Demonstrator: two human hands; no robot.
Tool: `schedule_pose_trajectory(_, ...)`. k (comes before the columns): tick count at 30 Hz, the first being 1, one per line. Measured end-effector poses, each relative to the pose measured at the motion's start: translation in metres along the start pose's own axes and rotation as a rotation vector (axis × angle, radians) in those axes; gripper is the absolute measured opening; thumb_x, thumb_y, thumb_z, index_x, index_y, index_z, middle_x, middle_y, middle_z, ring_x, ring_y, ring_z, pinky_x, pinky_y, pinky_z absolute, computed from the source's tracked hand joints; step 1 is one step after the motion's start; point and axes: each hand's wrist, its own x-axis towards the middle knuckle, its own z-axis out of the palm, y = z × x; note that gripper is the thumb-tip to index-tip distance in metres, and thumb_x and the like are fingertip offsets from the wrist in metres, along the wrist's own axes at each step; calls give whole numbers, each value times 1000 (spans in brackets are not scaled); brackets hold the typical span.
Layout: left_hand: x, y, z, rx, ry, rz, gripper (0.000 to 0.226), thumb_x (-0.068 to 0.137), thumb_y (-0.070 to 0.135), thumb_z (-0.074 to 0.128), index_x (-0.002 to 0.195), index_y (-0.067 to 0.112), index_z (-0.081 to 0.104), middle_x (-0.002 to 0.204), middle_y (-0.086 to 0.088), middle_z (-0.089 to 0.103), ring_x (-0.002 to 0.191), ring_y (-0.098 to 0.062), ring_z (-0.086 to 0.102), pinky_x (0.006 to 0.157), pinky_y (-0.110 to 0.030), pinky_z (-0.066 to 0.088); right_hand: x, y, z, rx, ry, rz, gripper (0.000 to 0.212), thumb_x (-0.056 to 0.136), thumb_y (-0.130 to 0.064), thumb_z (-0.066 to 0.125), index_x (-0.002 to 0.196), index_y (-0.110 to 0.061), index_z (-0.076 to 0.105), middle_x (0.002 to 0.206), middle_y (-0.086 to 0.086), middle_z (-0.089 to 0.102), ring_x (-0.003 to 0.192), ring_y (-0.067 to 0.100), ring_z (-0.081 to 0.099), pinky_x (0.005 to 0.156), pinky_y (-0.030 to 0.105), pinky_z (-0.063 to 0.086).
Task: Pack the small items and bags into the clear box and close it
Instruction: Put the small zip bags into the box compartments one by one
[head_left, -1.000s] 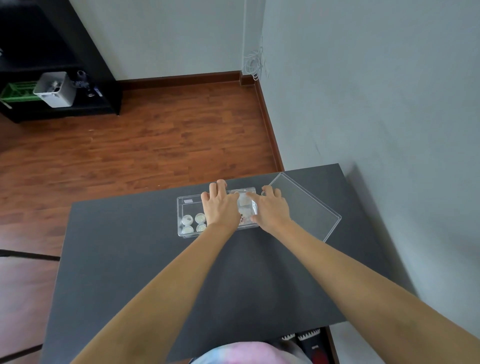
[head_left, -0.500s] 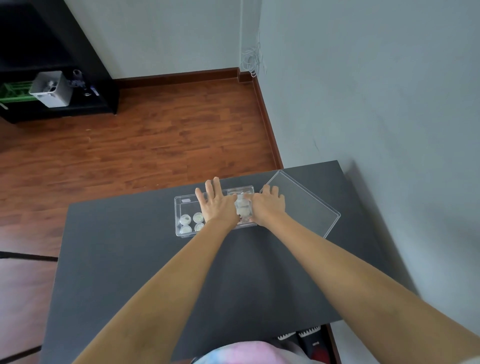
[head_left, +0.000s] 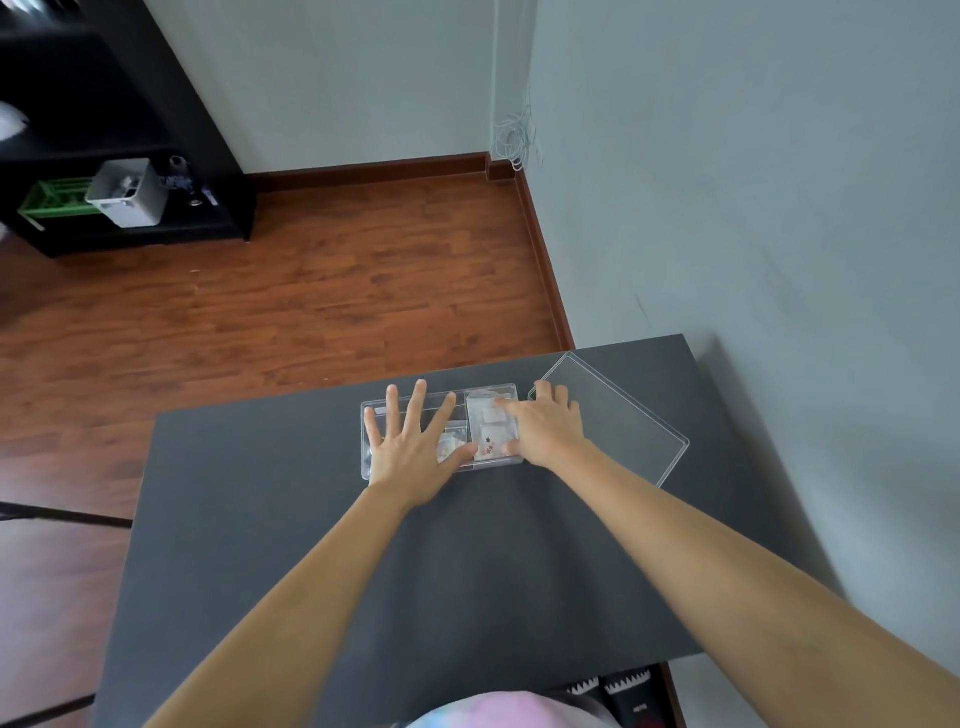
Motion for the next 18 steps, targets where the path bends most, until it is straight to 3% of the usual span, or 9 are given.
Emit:
schedule_pose_trajectory(4,0,1,3,-8,-13,-6,82,78,83,7,150,45,1,162,1,-15,147,-36,-21,114,-64,-8,2,-2,-1,-22,-33,14,64,81,-46,69,137,-49,38,141,13,36,128,34,33,103,45,34)
schedule_pose_trajectory(8,-1,5,-2,-48,7,34,72,87,74,23,150,44,5,163,0,-12,147,-38,-15,115,-62,-7,0,-2,-3,-17,6,-7,63,81,-39,71,137,-44,42,142,13,35,129,34,33,103,44,35)
schedule_pose_trajectory(12,2,19,-11,23,19,123,58,91,58,35,146,42,23,164,-4,-2,148,-42,-5,115,-64,-6,-5,0,0,31,74,-19,60,81,-37,72,135,-44,46,143,12,33,130,33,32,104,44,35)
schedule_pose_trajectory(18,19,49,-25,170,-99,3,52,86,52,50,134,35,47,163,-11,3,145,-46,-10,111,-68,-6,2,-6,-3,-39,-30,75,56,82,-41,67,133,-46,45,143,9,31,131,34,28,105,45,33)
